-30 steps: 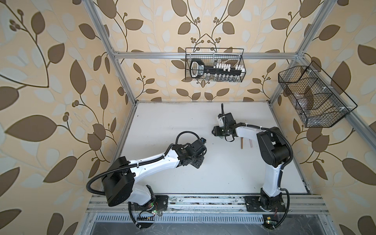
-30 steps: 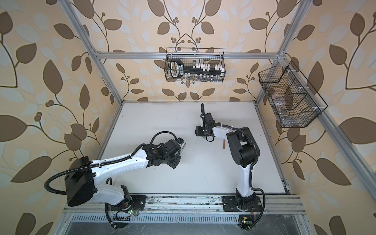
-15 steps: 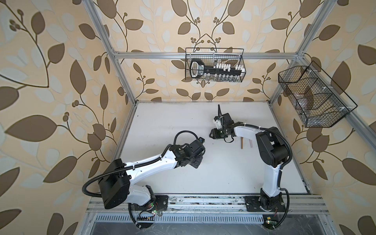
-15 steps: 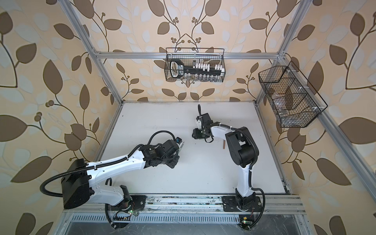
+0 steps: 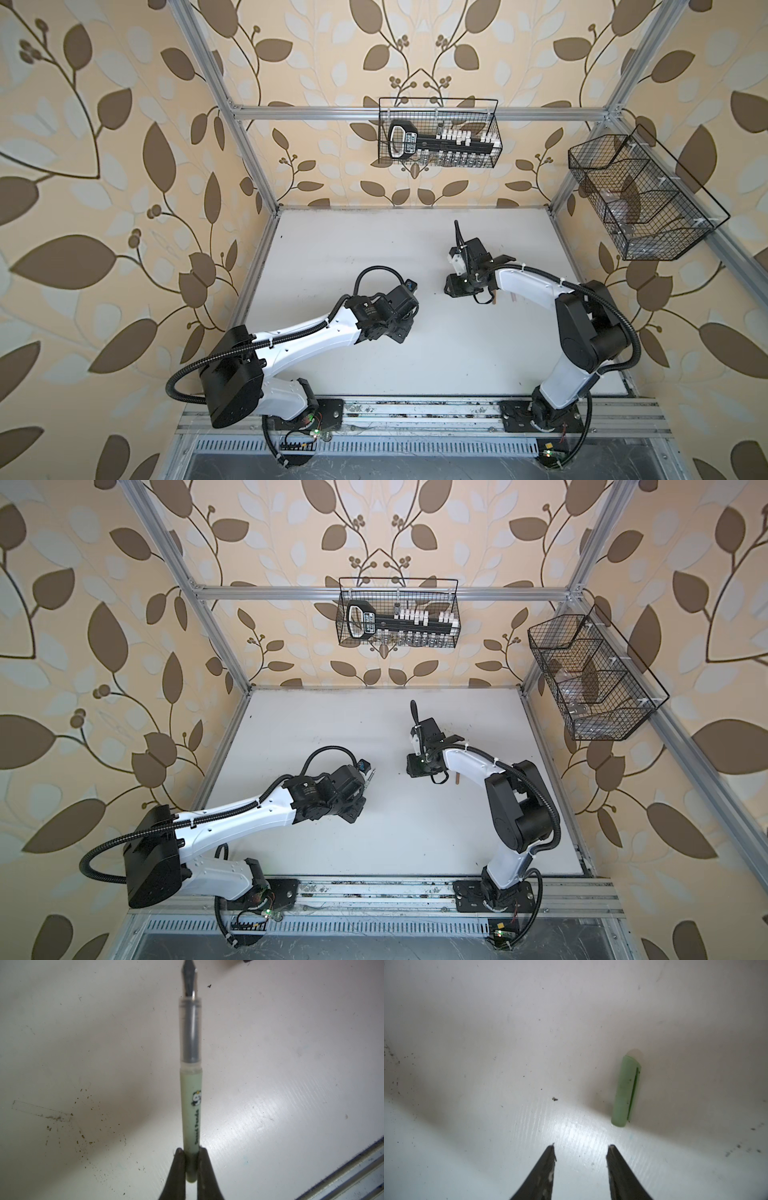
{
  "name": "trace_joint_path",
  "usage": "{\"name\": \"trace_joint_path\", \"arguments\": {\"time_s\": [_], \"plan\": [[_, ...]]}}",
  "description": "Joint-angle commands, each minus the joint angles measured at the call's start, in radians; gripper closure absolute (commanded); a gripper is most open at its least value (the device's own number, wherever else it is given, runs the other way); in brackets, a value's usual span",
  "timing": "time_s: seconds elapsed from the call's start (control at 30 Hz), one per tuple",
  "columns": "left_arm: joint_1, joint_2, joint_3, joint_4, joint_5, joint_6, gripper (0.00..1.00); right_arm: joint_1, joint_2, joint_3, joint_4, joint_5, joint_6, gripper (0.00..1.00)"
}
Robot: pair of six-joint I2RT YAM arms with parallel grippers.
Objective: Insert pens into pen caps
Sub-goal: Rotate the pen cap at the center of the table, then pick up the pen cap from the center of the table.
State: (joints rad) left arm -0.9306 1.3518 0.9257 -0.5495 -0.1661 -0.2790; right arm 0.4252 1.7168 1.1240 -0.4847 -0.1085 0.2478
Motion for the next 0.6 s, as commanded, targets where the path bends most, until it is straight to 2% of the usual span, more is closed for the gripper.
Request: {"name": "trace_joint_path", "arguments": {"time_s": [0.0, 0.23, 0.4, 0.57], "plan": [[-0.008, -0.039, -0.016, 0.012, -0.026, 0.0, 0.97, 0.022, 0.017, 0.068, -0.088, 0.14, -0.029, 0.57], [-0.009, -0.043, -0.024, 0.018, -0.019, -0.005, 0.97, 0.058, 0.155, 0.225, -0.184, 0.321, -0.033, 0.62], [-0.008, -0.046, -0.027, 0.015, -0.016, -0.005, 0.97, 0.084, 0.247, 0.307, -0.225, 0.367, -0.037, 0.67], [-0.009, -0.064, -0.033, 0.012, -0.023, -0.005, 0.96, 0.092, 0.289, 0.324, -0.235, 0.417, -0.028, 0.68]]}}
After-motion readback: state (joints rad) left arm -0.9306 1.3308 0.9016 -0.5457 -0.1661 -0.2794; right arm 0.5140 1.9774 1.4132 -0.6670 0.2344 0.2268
